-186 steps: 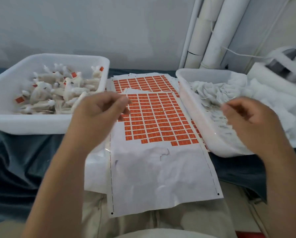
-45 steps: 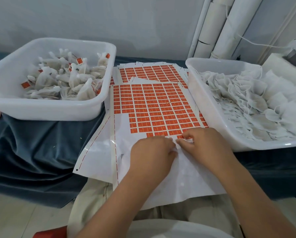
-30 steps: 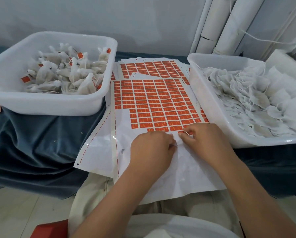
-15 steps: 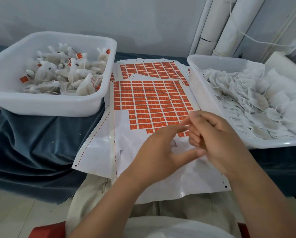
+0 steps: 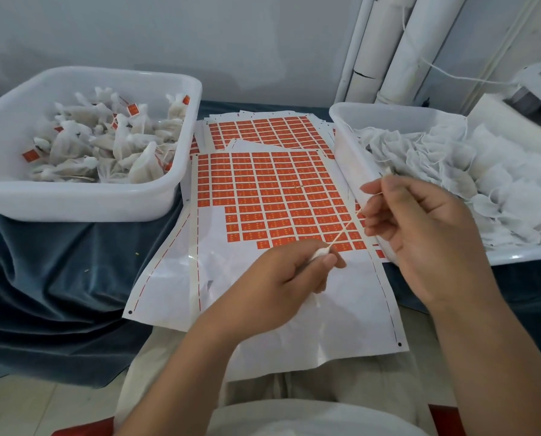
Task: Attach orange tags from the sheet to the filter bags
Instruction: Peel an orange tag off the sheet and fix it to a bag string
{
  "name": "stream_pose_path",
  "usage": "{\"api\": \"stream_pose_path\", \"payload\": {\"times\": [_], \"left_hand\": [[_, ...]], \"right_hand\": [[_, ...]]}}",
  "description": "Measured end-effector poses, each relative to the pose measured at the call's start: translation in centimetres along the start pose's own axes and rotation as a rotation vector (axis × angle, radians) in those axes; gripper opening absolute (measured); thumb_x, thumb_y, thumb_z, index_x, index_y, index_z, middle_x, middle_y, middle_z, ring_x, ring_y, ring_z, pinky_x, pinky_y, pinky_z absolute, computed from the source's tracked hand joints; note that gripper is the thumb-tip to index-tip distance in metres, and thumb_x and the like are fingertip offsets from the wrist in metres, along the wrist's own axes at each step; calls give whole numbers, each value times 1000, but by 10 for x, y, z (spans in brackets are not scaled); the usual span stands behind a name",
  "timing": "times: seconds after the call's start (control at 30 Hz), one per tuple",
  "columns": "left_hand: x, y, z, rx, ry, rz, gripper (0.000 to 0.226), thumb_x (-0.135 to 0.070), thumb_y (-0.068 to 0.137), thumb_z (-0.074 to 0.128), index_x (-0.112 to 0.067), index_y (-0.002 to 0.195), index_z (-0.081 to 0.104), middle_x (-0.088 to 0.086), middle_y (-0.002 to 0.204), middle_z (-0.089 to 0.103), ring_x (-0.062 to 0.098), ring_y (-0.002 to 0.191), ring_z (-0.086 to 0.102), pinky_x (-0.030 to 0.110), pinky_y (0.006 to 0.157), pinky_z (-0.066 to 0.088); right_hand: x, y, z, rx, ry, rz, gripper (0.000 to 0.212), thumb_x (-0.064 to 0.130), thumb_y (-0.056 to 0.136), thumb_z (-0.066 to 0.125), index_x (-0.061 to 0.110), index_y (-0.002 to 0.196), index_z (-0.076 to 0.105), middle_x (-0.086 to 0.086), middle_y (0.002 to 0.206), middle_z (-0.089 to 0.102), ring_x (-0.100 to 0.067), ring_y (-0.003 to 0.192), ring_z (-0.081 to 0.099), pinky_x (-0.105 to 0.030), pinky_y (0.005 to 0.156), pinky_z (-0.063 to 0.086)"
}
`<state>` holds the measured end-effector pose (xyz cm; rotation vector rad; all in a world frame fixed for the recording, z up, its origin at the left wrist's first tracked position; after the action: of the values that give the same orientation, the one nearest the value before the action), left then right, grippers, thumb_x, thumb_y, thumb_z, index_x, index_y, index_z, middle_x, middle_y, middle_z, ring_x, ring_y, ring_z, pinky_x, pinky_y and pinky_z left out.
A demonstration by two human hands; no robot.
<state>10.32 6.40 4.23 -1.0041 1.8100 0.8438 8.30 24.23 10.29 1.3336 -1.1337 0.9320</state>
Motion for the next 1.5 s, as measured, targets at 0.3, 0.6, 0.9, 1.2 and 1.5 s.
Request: {"api": "stream_pose_path", "payload": {"times": [0.3, 0.6, 0.9, 1.2, 1.5], "left_hand": [[-6, -6, -5, 124, 1, -24, 25, -43, 108, 46, -40, 97, 68, -20, 91, 69, 9, 92, 67, 11, 77, 49], [-21, -4, -15, -233, -245, 156, 28, -43, 103, 49, -32, 104, 75, -10, 114, 60, 21, 113, 56, 21, 88, 50], [-16, -8, -28, -382, -424, 69, 27, -39, 106, 52, -35, 103, 79, -14, 114, 76, 13, 113, 70, 14, 85, 55], [-9, -12, -29, -394, -560, -56, 34, -51, 101, 55, -30, 112, 79, -5, 119, 76, 19, 118, 70, 43, 98, 59], [-6, -8, -33, -461, -252, -101, 27, -41, 103, 59, -29, 91, 80, -13, 88, 73, 7, 88, 67, 10, 67, 53]], "right_hand": [[6, -2, 2, -17, 3, -58, 30, 49, 100, 58, 27, 101, 79, -3, 90, 77, -21, 83, 75, -28, 73, 61], [-16, -6, 32, 158, 446, 211, 22, 32, 95, 69, 15, 101, 82, -15, 101, 79, -23, 94, 78, -26, 76, 61], [-25, -19, 54, 292, 367, 254, 31, 35, 102, 57, 17, 118, 77, -13, 121, 75, -30, 112, 74, -35, 87, 61], [-20, -27, 57, 355, 58, 188, 23, 43, 98, 65, 31, 110, 80, 7, 114, 78, -16, 109, 74, -32, 80, 64], [16, -30, 42, 101, -710, -654, 15, 26, 97, 73, 14, 99, 82, 2, 91, 70, -11, 82, 66, -21, 72, 53]]}}
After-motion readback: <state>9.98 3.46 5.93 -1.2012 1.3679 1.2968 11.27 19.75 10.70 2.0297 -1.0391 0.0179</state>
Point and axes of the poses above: each hand's wrist, its own y-axis towards the middle knuckle, its own z-axis out of the palm, x = y × z, the point moved 5 cm from there along y, towards the middle knuckle
